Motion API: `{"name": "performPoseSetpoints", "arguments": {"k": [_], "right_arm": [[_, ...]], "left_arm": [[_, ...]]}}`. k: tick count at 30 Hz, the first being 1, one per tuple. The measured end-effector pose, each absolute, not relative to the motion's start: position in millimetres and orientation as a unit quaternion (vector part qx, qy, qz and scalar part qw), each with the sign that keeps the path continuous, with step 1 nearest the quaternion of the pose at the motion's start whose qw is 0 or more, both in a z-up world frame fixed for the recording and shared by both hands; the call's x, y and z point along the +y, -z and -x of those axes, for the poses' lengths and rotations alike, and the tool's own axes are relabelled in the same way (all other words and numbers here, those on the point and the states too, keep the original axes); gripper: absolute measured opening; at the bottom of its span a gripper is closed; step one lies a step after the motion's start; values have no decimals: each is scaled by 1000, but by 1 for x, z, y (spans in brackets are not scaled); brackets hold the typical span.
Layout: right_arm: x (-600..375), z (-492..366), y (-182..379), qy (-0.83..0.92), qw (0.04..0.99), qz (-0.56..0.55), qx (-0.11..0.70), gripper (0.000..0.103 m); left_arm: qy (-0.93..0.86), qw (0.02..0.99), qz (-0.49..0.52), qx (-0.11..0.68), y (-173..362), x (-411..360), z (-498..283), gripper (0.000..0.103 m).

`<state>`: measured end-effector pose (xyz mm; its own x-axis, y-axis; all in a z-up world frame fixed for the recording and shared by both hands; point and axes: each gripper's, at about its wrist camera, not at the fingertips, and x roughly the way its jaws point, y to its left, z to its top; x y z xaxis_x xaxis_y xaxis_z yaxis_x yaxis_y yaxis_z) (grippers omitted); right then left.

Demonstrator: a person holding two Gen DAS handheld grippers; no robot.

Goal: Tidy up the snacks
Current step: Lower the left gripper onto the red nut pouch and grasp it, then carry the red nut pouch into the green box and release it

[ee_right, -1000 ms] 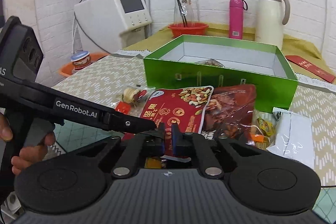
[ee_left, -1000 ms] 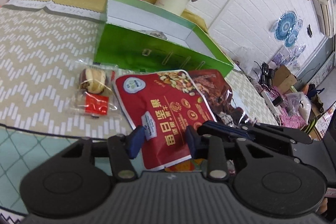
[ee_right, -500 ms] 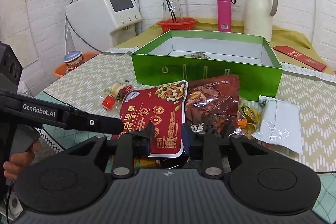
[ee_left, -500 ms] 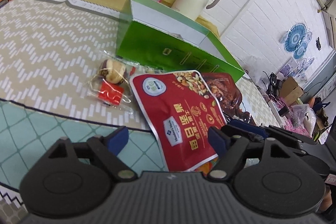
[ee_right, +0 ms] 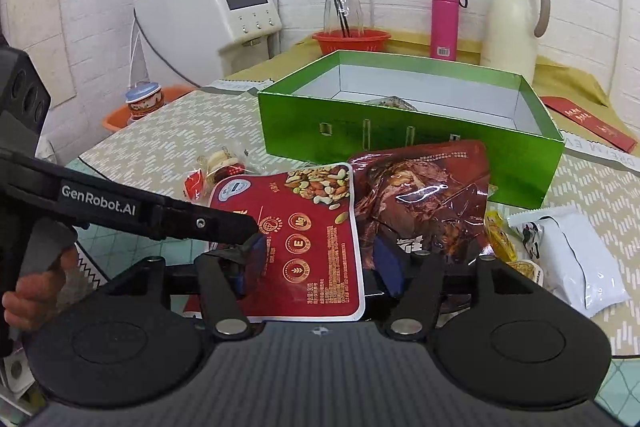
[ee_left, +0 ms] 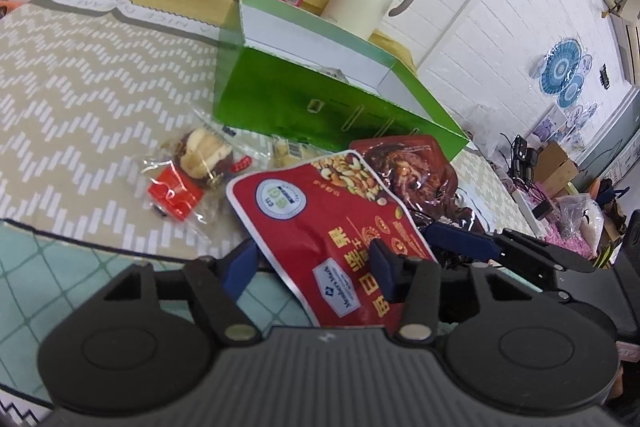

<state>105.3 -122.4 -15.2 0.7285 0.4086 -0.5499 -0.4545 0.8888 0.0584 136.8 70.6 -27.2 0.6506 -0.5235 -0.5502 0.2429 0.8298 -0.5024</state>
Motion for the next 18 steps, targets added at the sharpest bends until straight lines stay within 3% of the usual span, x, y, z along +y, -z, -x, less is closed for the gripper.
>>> {"name": "performPoseSetpoints", "arguments": {"k": [4, 8, 10, 13, 15, 16, 17, 18], "right_arm": [[-117, -111, 16, -238, 927, 51, 287, 103], [-118, -97, 13, -266, 914, 66, 300, 100], [-119, -91, 14, -286, 905, 65, 309, 99], [-115, -92, 18, -282, 908, 57, 304, 99], [-112, -96, 19, -277, 911, 44, 303, 93], [-109, -97, 20, -274, 913, 39, 299, 90], [-108, -97, 20, -273, 914, 35, 297, 82], [-107, -95, 19, -275, 915, 35, 294, 57]], "left_arm": [[203, 894, 193, 349, 27, 68, -138, 47], [214, 887, 211, 350, 28, 72, -139, 66], [211, 891, 200, 349, 27, 69, -139, 66], [210, 898, 164, 351, 24, 57, -139, 54], [221, 892, 167, 358, 25, 54, -139, 39], [215, 894, 161, 357, 25, 53, -138, 37], [210, 897, 158, 356, 24, 53, -137, 33], [206, 897, 161, 356, 23, 54, -136, 21]]}}
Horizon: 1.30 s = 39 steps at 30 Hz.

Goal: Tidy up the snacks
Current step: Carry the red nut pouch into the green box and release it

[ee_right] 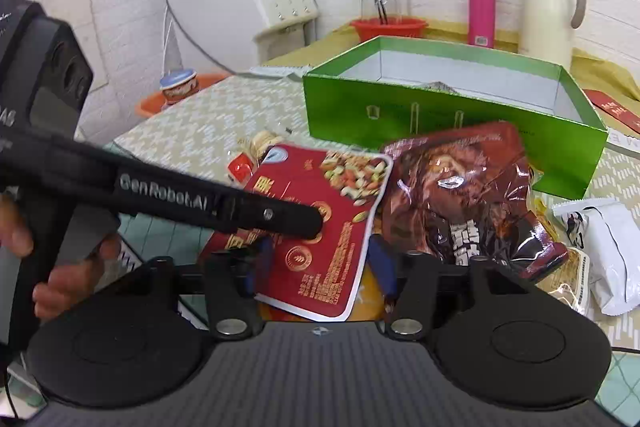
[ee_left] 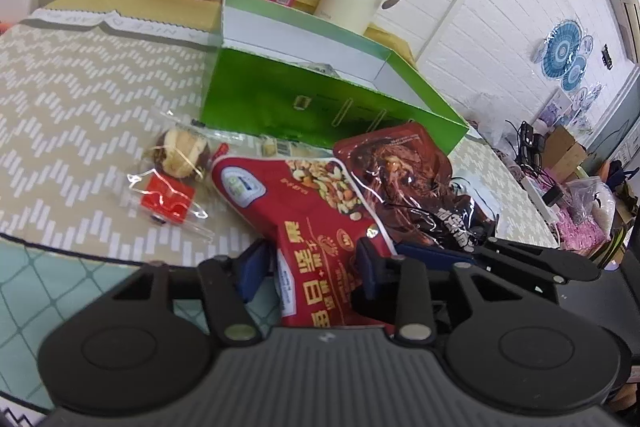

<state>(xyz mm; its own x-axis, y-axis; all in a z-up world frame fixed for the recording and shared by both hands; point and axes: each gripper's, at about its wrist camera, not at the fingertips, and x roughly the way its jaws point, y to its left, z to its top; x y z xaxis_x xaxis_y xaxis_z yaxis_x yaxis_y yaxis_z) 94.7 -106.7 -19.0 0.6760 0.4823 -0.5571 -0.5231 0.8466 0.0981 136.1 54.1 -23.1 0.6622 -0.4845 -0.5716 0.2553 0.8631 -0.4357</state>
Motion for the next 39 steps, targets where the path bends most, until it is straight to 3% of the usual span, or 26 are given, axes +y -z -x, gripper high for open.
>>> {"name": "performPoseSetpoints", "arguments": {"k": [1, 2, 6, 22, 39], "right_arm": [[-105, -91, 16, -267, 919, 40, 287, 27], [-105, -89, 14, -257, 921, 46, 288, 5], [-112, -85, 5, -264, 924, 37, 275, 4], [-155, -128, -64, -213, 960, 5, 181, 4], [-212, -219, -38, -174, 962, -64, 200, 4]], "left_arm": [[203, 896, 163, 360, 22, 56, -136, 20], [205, 893, 173, 360, 20, 59, -134, 18], [208, 900, 174, 341, 4, 58, -125, 11], [268, 901, 195, 280, -78, 27, -199, 9], [274, 888, 182, 320, -57, -29, -310, 10]]}}
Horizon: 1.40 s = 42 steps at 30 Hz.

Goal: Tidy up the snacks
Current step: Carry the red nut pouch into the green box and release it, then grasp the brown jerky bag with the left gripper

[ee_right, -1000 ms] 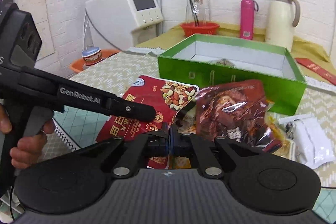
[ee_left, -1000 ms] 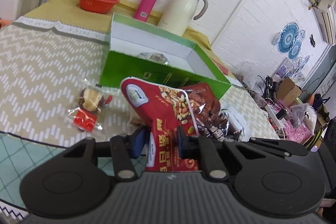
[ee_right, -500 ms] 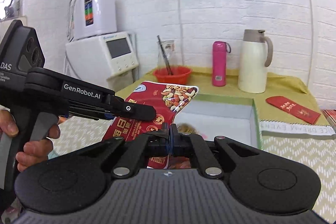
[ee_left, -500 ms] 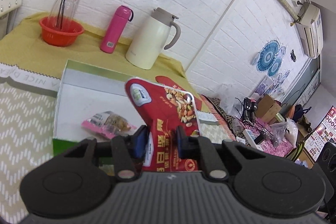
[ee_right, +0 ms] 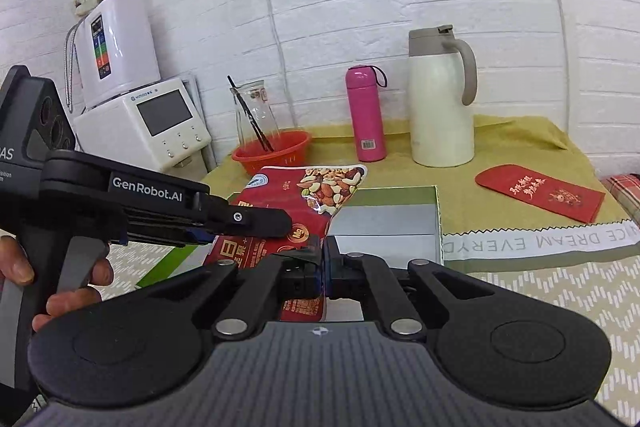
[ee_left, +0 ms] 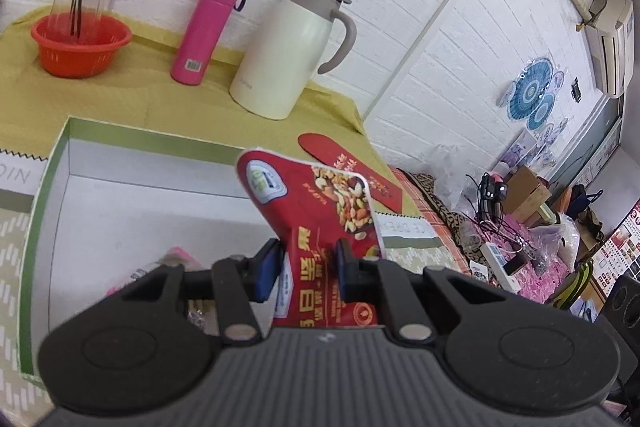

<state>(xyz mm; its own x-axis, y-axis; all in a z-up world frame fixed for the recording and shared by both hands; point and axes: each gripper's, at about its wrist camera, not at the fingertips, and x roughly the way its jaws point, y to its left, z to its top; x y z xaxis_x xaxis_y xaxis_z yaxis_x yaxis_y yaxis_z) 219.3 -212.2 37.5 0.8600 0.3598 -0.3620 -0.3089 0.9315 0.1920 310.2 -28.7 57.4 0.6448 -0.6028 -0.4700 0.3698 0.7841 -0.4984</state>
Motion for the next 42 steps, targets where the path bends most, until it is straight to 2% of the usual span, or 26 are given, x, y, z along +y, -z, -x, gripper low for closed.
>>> {"name": "performPoseSetpoints", "arguments": {"k": [5, 6, 7, 8, 9, 10, 11, 12, 22, 33, 42], "right_arm": [[-219, -238, -19, -152, 964, -58, 212, 5], [-218, -239, -16, -147, 966, -48, 207, 16], [-216, -239, -14, -141, 968, -35, 202, 22], [-215, -238, -13, -138, 970, -20, 199, 38], [-215, -237, -12, -137, 971, -7, 194, 64], [-214, -235, -11, -137, 973, 3, 187, 79], [-215, -233, -11, -134, 975, 11, 177, 99], [-214, -231, -11, -133, 976, 17, 172, 103], [-206, -212, -23, -143, 972, 26, 183, 103], [-187, -158, -52, -155, 974, 36, 162, 103], [-179, -93, -55, -159, 973, 70, 153, 103]], "left_arm": [[262, 890, 158, 338, -39, -43, -333, 14], [255, 896, 145, 333, -37, -45, -334, 27], [245, 903, 133, 327, -36, -46, -333, 49], [228, 912, 125, 316, -36, -46, -332, 91], [215, 921, 128, 297, -37, -44, -327, 90], [207, 928, 127, 282, -40, -43, -324, 90], [207, 930, 120, 278, -43, -42, -323, 90], [205, 931, 115, 279, -44, -42, -322, 90], [187, 934, 117, 280, -58, -30, -300, 90], [176, 945, 87, 263, -86, -22, -238, 90], [202, 930, 129, 278, -85, 5, -173, 90]]}}
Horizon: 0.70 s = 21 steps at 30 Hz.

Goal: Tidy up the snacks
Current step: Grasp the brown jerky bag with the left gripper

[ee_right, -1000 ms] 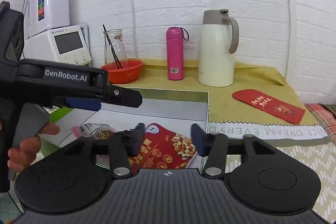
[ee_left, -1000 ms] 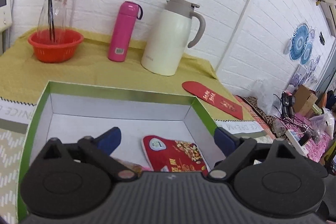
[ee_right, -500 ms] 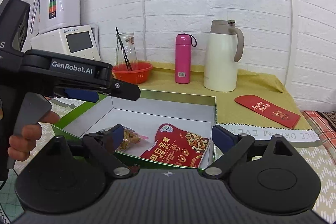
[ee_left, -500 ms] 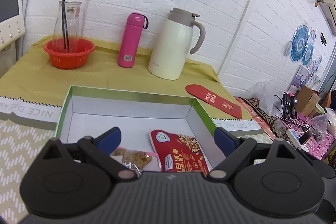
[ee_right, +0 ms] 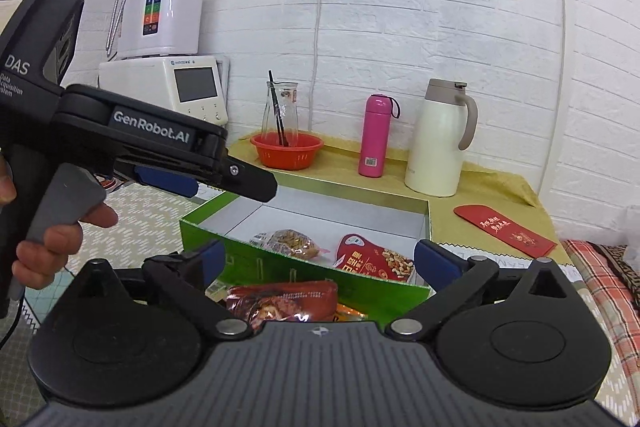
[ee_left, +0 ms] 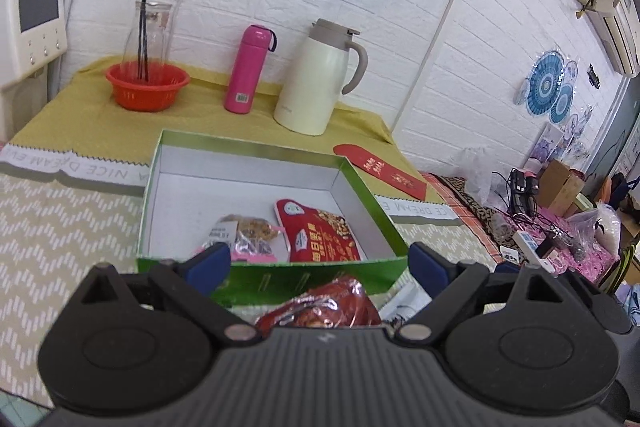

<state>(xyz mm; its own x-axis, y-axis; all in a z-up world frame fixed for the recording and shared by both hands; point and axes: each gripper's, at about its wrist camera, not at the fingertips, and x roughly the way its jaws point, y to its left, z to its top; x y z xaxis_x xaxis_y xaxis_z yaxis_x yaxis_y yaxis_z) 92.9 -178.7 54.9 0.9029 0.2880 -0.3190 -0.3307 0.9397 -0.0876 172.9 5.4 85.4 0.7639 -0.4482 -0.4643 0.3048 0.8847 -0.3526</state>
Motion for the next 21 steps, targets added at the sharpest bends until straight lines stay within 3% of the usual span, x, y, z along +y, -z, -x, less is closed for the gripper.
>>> {"name": "performPoseSetpoints", "arguments": {"k": [8, 13, 21], "right_arm": [[-185, -62, -14, -181, 968, 15, 172, 103], [-175, -72, 3, -149, 963, 40, 223, 103], [-170, -88, 24, -146, 946, -50, 286, 103]], "left_arm": [[205, 917, 156, 304, -35, 28, -121, 90], [207, 901, 190, 329, 0, 38, -106, 90], [213, 899, 172, 342, 8, 36, -117, 90]]}}
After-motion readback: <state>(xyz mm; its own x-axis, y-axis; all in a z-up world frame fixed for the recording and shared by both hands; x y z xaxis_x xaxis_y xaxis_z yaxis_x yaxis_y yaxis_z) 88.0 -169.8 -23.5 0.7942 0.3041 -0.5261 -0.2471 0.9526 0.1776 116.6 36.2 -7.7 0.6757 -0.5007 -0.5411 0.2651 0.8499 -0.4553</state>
